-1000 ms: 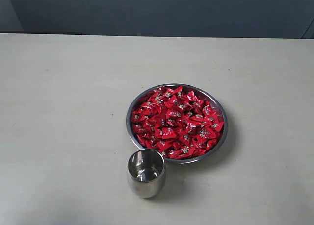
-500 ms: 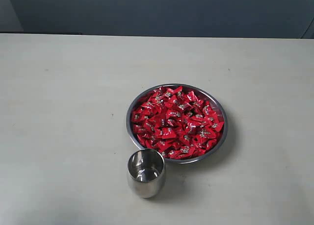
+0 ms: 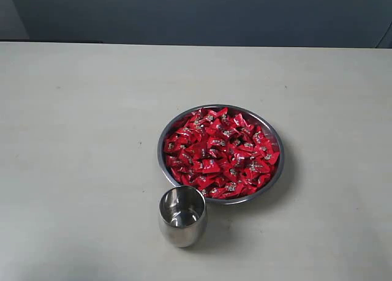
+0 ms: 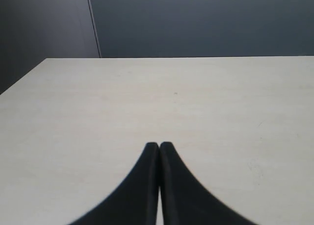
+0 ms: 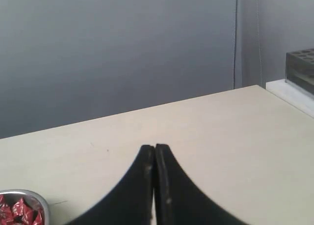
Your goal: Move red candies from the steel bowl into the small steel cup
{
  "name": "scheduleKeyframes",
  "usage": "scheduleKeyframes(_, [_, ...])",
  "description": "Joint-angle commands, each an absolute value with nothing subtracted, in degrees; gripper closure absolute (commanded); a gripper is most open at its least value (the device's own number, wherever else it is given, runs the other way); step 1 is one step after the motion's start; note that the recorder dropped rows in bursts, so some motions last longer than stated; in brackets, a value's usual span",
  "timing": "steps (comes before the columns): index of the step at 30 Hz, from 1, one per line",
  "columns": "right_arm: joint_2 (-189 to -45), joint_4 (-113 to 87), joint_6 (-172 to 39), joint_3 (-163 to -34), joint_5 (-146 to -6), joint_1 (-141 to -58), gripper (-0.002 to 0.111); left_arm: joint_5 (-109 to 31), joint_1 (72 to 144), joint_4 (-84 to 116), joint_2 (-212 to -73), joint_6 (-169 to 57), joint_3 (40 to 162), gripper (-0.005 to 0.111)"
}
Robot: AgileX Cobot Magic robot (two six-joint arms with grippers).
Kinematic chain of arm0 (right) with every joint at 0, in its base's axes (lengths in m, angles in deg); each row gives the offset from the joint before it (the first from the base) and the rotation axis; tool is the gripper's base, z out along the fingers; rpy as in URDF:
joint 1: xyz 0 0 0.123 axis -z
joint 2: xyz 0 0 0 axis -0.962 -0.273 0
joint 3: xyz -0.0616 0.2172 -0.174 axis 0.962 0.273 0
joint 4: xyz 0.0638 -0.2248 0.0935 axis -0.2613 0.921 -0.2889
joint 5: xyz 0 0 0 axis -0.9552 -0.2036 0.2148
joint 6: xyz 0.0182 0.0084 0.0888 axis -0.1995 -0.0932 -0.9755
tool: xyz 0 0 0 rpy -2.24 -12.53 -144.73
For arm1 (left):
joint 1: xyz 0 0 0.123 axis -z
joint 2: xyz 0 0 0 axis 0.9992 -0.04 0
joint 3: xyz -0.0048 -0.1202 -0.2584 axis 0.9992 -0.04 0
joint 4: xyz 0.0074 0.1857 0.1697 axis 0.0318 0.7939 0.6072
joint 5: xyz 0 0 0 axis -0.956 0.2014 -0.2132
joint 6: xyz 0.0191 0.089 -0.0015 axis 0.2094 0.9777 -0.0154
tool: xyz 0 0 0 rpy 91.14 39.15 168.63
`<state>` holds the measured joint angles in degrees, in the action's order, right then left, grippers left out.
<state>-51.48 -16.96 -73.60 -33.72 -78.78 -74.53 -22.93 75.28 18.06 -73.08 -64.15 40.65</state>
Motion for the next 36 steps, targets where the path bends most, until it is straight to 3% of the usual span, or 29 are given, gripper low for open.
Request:
scheduleKeyframes(1, [-51.7, -17.4, -73.5, -33.6, -77.0, -74.2, 0.108, -23.0, 75.2, 18.1, -72.8, -64.3, 40.4, 0.106])
scheduleKeyframes(13, [-51.7, -25.2, -73.5, -33.6, -73.5, -74.2, 0.108, -23.0, 75.2, 18.1, -72.8, -64.3, 40.4, 0.106])
scheduleKeyframes(23, [-58.9, -25.7, -73.3, -43.3, -83.3, -74.2, 0.108, -23.0, 75.2, 18.1, -72.8, -64.3, 40.4, 0.106])
scheduleKeyframes(29, [-74.5, -29.2, -56.4, -58.9, -93.0, -74.3, 0.109, -23.0, 75.2, 18.1, -72.8, -64.3, 40.4, 0.106])
scheduleKeyframes(33, [-91.2, -53.4, -23.3, -70.5, -103.1, -74.3, 0.109, -23.0, 75.2, 18.1, -72.8, -64.3, 40.4, 0.106])
scheduleKeyframes(36, [-108.2, -57.3, -18.2, -81.6, -113.2, -74.3, 0.109, -23.0, 75.2, 18.1, -72.8, -64.3, 40.4, 0.106])
